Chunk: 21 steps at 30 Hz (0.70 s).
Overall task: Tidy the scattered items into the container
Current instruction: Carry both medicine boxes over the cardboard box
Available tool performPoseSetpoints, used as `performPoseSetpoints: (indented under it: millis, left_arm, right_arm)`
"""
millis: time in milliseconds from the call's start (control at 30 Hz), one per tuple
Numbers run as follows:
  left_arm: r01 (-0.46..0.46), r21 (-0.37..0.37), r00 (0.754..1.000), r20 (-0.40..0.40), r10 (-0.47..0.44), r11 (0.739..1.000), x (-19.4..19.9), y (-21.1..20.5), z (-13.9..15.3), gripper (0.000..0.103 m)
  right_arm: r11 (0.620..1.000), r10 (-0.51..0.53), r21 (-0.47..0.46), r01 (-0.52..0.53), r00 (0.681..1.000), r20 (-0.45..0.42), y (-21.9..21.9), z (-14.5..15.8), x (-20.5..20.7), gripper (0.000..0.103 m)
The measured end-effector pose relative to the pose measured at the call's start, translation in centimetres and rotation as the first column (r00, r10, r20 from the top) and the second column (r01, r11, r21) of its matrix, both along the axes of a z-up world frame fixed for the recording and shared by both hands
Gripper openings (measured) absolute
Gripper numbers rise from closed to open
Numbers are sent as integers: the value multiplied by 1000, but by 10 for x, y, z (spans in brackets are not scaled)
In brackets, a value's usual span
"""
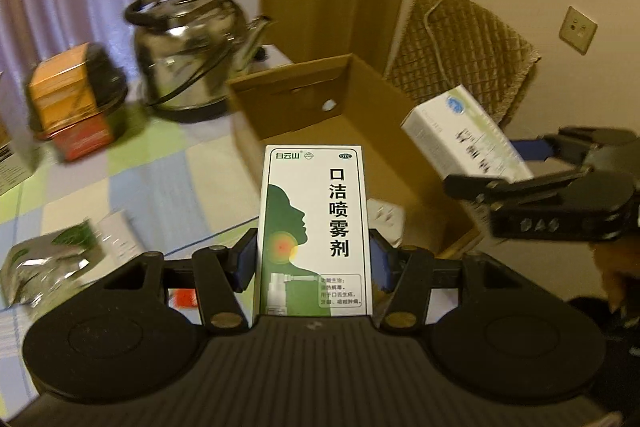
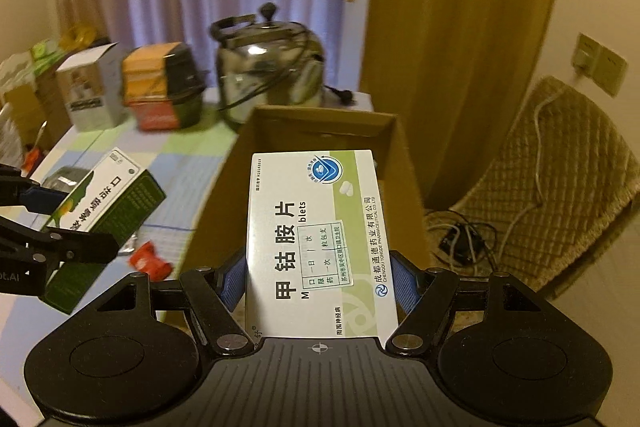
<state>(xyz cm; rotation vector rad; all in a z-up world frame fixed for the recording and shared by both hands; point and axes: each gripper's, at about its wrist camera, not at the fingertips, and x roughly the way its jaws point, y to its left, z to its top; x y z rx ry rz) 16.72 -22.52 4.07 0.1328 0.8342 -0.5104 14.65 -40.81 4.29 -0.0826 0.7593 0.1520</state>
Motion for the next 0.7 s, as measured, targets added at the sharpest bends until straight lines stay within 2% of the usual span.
performPoseSetpoints:
  millis: [267,700]
  left_arm:
    - [23,-5,999,-32,-23,1000,26,-42,-15,51]
    - [35,19,998,-61,-34,999,47,-57,-37,51]
  right_arm:
    - [999,-48,24,48,999,-13,-35,-12,13,73]
    - [997,-63,45,64,998,-21,-47,-24,22,73]
